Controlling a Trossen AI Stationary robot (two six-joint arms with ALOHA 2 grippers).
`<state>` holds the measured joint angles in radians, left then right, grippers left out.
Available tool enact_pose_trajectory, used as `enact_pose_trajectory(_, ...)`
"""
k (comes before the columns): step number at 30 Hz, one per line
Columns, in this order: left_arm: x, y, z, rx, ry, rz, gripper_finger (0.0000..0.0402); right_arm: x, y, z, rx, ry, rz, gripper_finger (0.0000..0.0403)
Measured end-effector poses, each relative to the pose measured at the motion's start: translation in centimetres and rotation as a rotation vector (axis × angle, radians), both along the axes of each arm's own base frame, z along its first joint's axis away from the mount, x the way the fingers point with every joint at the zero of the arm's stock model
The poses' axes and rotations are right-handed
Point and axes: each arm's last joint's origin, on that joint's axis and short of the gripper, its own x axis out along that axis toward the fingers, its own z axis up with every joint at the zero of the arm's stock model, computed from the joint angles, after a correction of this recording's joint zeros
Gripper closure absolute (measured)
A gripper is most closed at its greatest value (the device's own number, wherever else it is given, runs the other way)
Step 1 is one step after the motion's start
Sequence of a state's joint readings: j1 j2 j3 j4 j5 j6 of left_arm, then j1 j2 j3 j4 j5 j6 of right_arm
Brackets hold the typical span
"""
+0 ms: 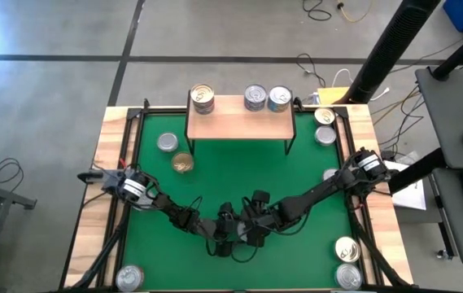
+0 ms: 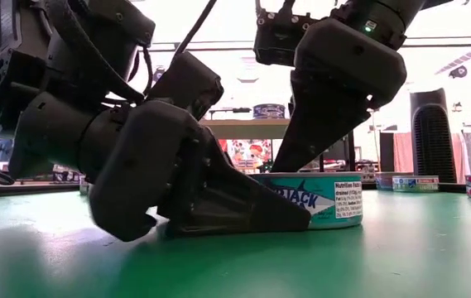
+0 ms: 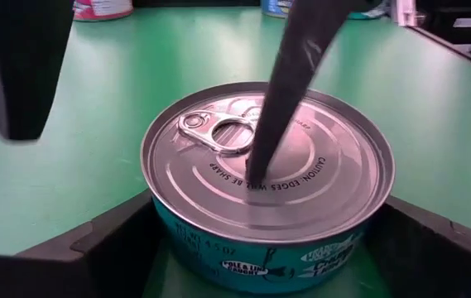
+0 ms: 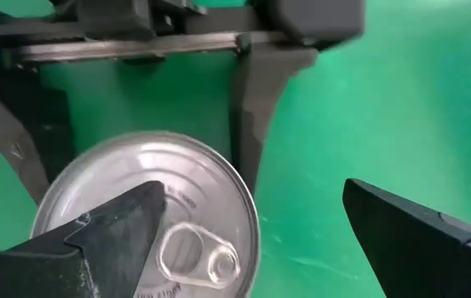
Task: Stack canned seafood by type on shelf
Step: Put the green blue tuna can on the shelf
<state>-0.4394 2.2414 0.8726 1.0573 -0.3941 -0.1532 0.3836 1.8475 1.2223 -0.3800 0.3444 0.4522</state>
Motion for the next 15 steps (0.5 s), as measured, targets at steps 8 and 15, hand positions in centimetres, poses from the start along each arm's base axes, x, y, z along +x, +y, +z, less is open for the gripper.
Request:
enact_pose_trajectory(8,-0.3,0.6,1.0,0.114,0.012,0.072,0.0046,-3.7,-0.8,5.3,0.026,0.049,-0.076,0.0035)
enact_pose_trajectory(15,-0.1,4.3,6.8,0.216,0.024,0.151,0.0046,-6.4,-0.9,10.0,0.065,-0.041,-0.088,0.0035)
